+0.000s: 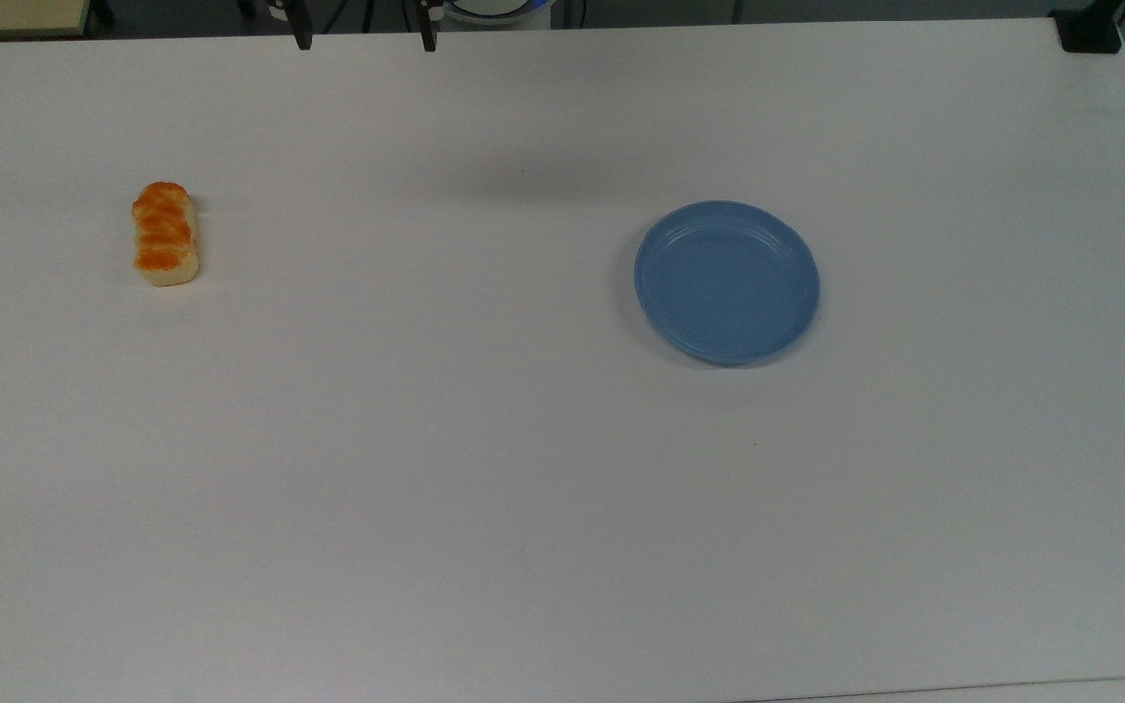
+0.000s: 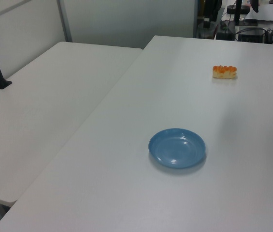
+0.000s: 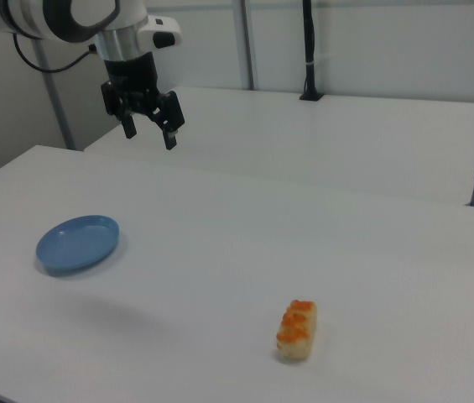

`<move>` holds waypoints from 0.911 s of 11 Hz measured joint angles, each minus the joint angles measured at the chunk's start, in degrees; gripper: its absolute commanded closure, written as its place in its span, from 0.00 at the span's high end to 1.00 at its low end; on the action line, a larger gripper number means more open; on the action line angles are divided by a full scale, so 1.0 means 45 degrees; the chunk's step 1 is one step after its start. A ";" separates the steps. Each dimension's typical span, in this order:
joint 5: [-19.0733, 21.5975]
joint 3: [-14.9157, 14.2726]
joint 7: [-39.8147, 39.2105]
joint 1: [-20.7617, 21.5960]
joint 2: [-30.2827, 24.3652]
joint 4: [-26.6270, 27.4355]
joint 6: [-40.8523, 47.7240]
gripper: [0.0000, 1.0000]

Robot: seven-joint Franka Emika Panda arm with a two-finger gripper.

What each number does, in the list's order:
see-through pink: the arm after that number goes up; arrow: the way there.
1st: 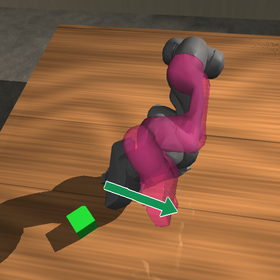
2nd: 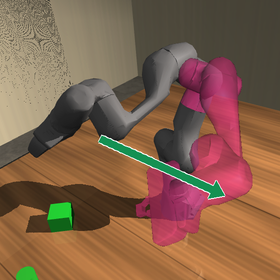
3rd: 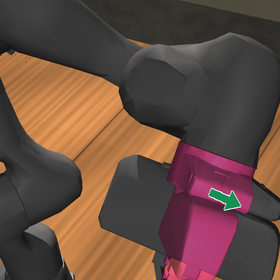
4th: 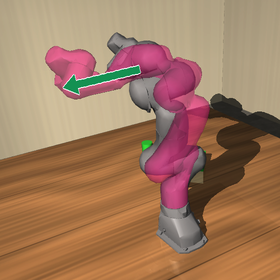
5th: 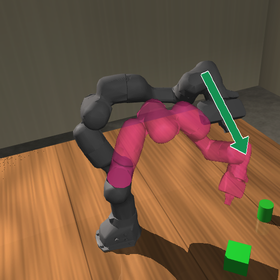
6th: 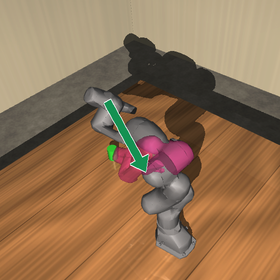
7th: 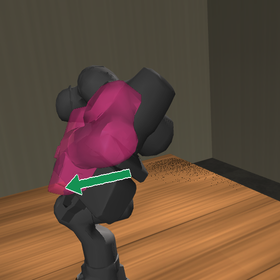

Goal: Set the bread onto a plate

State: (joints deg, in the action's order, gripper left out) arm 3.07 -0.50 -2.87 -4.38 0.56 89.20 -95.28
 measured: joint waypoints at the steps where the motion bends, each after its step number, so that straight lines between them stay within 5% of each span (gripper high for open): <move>1: 0.0000 -0.0001 -0.0072 -0.0004 -0.0007 0.0000 0.0022 1.00; 4: -0.0214 -0.0299 -0.1422 -0.0256 -0.0200 0.0021 0.0856 1.00; 6: -0.0540 -0.1045 -0.2692 -0.0651 -0.0465 0.0504 0.0990 1.00; 10: -0.0809 -0.2770 -0.5014 -0.1552 -0.0438 0.3253 -0.3119 1.00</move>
State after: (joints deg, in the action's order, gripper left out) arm -0.57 -12.96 -25.44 -11.36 -1.41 103.84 -109.32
